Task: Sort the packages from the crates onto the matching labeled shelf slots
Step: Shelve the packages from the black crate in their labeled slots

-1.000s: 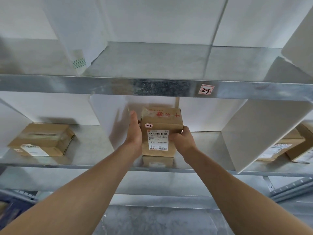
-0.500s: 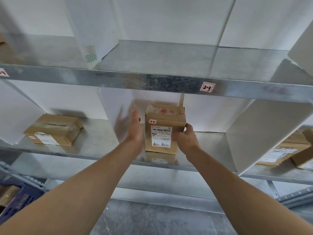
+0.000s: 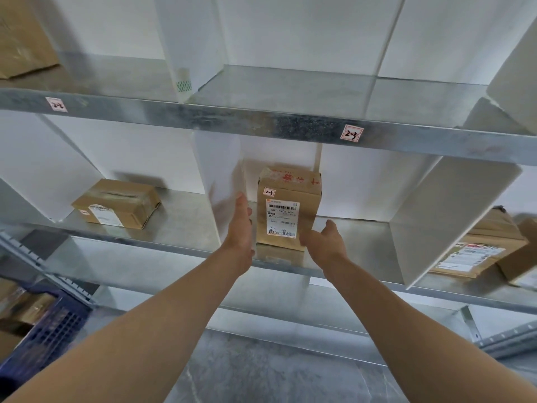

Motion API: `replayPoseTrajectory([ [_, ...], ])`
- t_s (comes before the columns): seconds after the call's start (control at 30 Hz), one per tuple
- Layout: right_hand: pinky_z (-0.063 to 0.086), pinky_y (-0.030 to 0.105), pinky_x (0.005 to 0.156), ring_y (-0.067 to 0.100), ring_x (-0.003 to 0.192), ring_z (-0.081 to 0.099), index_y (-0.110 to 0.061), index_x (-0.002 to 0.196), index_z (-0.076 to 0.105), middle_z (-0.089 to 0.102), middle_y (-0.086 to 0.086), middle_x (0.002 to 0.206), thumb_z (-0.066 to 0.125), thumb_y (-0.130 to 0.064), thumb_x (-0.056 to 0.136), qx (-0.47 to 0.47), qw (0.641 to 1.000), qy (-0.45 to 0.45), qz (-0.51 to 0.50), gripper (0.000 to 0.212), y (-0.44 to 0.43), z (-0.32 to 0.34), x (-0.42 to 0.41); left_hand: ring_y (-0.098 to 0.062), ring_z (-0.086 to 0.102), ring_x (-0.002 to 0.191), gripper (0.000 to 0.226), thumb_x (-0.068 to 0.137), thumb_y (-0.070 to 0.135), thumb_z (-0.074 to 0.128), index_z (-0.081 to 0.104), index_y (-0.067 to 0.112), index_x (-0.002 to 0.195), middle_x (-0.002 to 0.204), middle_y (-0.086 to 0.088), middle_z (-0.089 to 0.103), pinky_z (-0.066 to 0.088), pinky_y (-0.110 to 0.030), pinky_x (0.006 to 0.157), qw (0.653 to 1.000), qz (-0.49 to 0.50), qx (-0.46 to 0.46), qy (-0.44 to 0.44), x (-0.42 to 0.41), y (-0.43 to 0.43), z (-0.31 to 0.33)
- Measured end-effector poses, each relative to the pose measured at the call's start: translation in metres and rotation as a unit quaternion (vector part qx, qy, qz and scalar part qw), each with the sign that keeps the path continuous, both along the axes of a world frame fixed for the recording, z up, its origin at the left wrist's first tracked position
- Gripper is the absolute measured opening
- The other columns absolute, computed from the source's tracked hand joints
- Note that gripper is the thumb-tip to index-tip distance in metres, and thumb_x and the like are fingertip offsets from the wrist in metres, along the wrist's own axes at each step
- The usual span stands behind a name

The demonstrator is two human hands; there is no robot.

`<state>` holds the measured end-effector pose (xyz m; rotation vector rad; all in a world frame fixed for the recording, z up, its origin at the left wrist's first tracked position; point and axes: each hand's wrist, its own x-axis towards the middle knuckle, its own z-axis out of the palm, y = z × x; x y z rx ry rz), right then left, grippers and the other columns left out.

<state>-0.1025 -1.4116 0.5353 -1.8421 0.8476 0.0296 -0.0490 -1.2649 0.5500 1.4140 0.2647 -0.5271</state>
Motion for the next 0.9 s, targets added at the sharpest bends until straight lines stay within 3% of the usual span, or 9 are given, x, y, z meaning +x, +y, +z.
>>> replayPoseTrajectory([
  [0.1, 0.043, 0.036, 0.080, 0.026, 0.099, 0.050, -0.005, 0.148, 0.036, 0.051, 0.007, 0.112, 0.060, -0.014, 0.093, -0.012, 1.000, 0.026, 0.002, 0.061, 0.013, 0.005, -0.010, -0.025, 0.025, 0.151, 0.085, 0.091, 0.081, 0.019, 0.038, 0.026, 0.152, 0.162, -0.002, 0.031, 0.020, -0.058, 0.117, 1.000, -0.013, 0.000, 0.000, -0.009, 0.012, -0.002],
  [0.23, 0.044, 0.032, 0.072, 0.020, 0.089, 0.056, -0.009, 0.135, 0.046, 0.060, 0.005, 0.110, 0.059, -0.012, 0.089, -0.012, 1.000, 0.023, -0.003, 0.049, 0.048, 0.006, -0.024, -0.030, 0.025, 0.150, 0.084, 0.090, 0.081, 0.021, 0.040, 0.026, 0.152, 0.161, -0.004, 0.033, 0.021, -0.058, 0.116, 0.999, -0.029, -0.007, 0.013, -0.024, 0.044, -0.004],
  [0.3, 0.048, 0.036, 0.078, 0.025, 0.097, 0.060, -0.012, 0.133, 0.048, 0.064, 0.006, 0.117, 0.060, -0.013, 0.086, -0.016, 1.000, 0.020, 0.000, 0.049, 0.073, 0.003, -0.032, -0.033, 0.025, 0.150, 0.086, 0.090, 0.081, 0.020, 0.040, 0.026, 0.153, 0.162, -0.006, 0.033, 0.019, -0.060, 0.117, 0.999, -0.037, -0.005, 0.018, -0.030, 0.067, -0.007],
  [0.37, 0.051, 0.040, 0.083, 0.027, 0.096, 0.060, -0.013, 0.128, 0.050, 0.062, 0.005, 0.110, 0.060, -0.013, 0.084, -0.028, 0.999, 0.029, 0.009, 0.045, 0.100, 0.003, -0.038, -0.035, 0.025, 0.150, 0.086, 0.089, 0.081, 0.019, 0.042, 0.025, 0.151, 0.161, -0.007, 0.034, 0.019, -0.061, 0.119, 0.999, -0.043, -0.004, 0.018, -0.034, 0.094, -0.010],
  [0.47, 0.043, 0.033, 0.073, 0.015, 0.073, 0.044, -0.004, 0.120, 0.053, 0.050, 0.003, 0.087, 0.059, -0.007, 0.090, -0.009, 0.998, 0.049, 0.030, 0.031, 0.139, 0.004, -0.045, -0.036, 0.025, 0.150, 0.087, 0.089, 0.081, 0.017, 0.045, 0.024, 0.149, 0.161, -0.008, 0.034, 0.019, -0.062, 0.119, 0.999, -0.048, -0.001, 0.019, -0.042, 0.137, -0.013],
  [0.53, 0.039, 0.032, 0.067, 0.012, 0.071, 0.040, -0.003, 0.126, 0.047, 0.051, 0.005, 0.092, 0.058, -0.007, 0.094, 0.004, 0.996, 0.066, 0.053, 0.034, 0.167, 0.003, -0.050, -0.037, 0.025, 0.150, 0.087, 0.090, 0.081, 0.016, 0.045, 0.023, 0.148, 0.161, -0.009, 0.034, 0.019, -0.062, 0.119, 0.999, -0.042, 0.000, 0.015, -0.047, 0.166, -0.014],
  [0.67, 0.041, 0.037, 0.084, 0.023, 0.095, 0.050, -0.007, 0.149, 0.035, 0.049, 0.006, 0.105, 0.060, -0.014, 0.092, 0.003, 0.993, 0.042, 0.106, 0.063, 0.226, -0.001, -0.047, -0.037, 0.023, 0.150, 0.085, 0.091, 0.079, 0.017, 0.045, 0.023, 0.148, 0.162, -0.009, 0.032, 0.016, -0.062, 0.119, 1.000, -0.008, 0.003, 0.008, -0.056, 0.226, -0.012],
  [0.8, 0.044, 0.036, 0.081, 0.022, 0.091, 0.055, -0.004, 0.150, 0.035, 0.054, 0.004, 0.098, 0.062, -0.016, 0.090, -0.003, 0.986, 0.034, 0.163, 0.067, 0.281, -0.003, -0.036, -0.037, 0.023, 0.151, 0.086, 0.088, 0.082, 0.020, 0.046, 0.024, 0.146, 0.162, -0.008, 0.033, 0.017, -0.062, 0.117, 0.999, 0.051, 0.004, 0.006, -0.062, 0.289, -0.008],
  [0.9, 0.045, 0.043, 0.104, 0.033, 0.133, 0.051, -0.009, 0.159, 0.025, 0.050, 0.011, 0.144, 0.063, -0.019, 0.095, -0.005, 0.977, 0.037, 0.210, 0.076, 0.324, 0.001, -0.026, -0.037, 0.023, 0.151, 0.086, 0.089, 0.082, 0.019, 0.046, 0.024, 0.146, 0.163, -0.008, 0.032, 0.016, -0.062, 0.118, 0.995, 0.102, 0.011, 0.002, -0.067, 0.335, -0.007],
])
